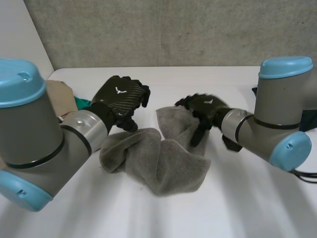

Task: Fold the laundry.

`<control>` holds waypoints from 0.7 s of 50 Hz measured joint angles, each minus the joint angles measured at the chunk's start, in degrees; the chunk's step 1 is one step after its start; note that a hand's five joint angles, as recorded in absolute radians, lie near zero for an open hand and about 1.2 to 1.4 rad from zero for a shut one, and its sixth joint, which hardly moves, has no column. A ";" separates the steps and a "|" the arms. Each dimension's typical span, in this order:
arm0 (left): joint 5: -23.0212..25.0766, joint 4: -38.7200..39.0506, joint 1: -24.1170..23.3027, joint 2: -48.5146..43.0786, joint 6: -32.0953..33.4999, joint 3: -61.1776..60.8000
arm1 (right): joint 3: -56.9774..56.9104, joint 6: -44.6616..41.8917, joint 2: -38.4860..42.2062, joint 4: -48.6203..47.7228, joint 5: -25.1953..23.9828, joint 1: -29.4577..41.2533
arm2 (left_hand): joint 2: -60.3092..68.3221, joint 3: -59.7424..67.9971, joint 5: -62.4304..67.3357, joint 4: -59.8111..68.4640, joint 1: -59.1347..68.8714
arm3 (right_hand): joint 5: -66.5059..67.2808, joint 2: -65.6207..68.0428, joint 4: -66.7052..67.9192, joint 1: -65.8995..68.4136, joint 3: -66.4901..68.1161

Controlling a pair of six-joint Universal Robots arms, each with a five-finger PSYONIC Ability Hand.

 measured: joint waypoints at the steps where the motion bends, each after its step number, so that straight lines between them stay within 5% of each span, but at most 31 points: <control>1: 0.00 -0.06 -0.08 -0.28 0.04 0.23 | -0.32 -0.91 0.18 -0.20 0.61 -0.07 | 0.00 0.00 0.00 0.00 0.00 | 0.00 0.00 0.00 0.00 0.00; 8: -0.34 -1.76 -1.53 -6.95 3.43 4.81 | -8.33 -18.84 5.98 -2.10 6.89 -1.03 | -17.06 -17.35 -17.58 -17.51 -17.45 | 0.00 0.00 0.00 0.00 0.00; 21: -3.88 -8.38 -2.38 -18.56 11.80 12.29 | -18.53 -37.70 16.56 -2.68 -1.36 0.03 | -17.40 -17.79 -18.12 -17.85 -17.47 | 0.00 0.07 0.05 0.00 0.07; 30: -4.85 -8.99 -0.90 -20.45 11.48 13.03 | -24.58 -40.99 23.59 -2.29 -2.68 0.74 | 1.10 0.69 1.20 1.33 2.64 | 1.45 1.32 1.56 1.20 1.61; 35: -4.38 -8.80 -0.18 -20.55 11.33 12.99 | -26.74 -42.63 26.20 -2.15 -2.81 0.90 | 19.77 19.23 19.64 19.87 20.08 | 19.10 20.80 19.87 20.14 20.91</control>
